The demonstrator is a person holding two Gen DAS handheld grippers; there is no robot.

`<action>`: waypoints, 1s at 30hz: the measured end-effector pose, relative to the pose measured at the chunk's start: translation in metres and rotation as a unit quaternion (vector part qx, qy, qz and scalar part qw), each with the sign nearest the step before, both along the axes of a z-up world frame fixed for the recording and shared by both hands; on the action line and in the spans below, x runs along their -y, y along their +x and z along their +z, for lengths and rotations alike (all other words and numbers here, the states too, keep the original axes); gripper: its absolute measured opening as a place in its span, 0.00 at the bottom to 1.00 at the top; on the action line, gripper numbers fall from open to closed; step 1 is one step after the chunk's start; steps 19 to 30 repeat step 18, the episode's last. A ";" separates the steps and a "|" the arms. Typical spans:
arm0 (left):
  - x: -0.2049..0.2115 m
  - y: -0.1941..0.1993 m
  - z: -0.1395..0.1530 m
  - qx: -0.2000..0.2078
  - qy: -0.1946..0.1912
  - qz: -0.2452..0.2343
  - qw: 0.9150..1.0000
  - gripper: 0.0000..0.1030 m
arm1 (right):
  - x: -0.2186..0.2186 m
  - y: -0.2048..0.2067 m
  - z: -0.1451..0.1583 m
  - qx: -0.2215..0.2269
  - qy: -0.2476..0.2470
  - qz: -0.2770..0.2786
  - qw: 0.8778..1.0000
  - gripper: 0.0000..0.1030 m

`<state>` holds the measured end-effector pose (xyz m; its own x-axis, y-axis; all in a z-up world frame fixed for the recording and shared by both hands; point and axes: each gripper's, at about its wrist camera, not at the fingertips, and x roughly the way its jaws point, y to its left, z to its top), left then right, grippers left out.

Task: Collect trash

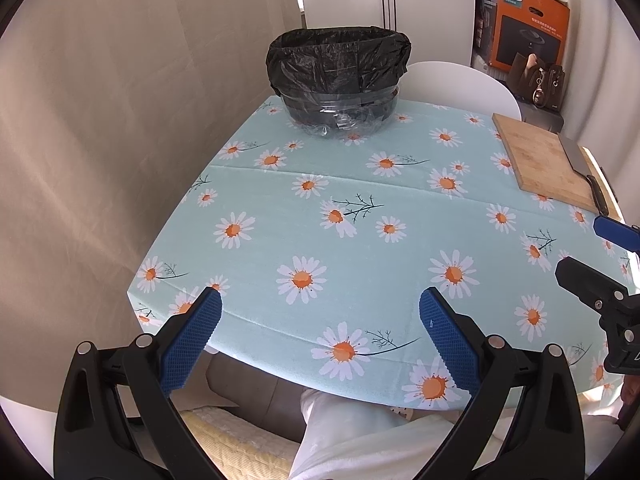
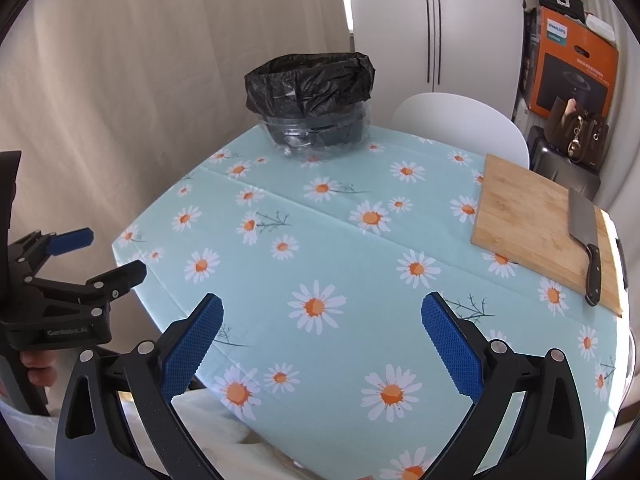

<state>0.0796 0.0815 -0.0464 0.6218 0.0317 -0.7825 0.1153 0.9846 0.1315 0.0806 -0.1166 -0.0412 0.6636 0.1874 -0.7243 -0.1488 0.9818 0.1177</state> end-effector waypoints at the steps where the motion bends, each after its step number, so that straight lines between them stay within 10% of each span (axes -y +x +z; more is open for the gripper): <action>1: 0.000 0.000 0.000 0.000 0.000 -0.001 1.000 0.94 | 0.000 0.000 0.000 0.000 0.000 0.000 1.000 0.92; 30: 0.010 0.002 0.006 0.016 0.012 -0.022 1.000 0.94 | 0.008 0.003 0.000 0.001 0.005 -0.002 1.000 0.92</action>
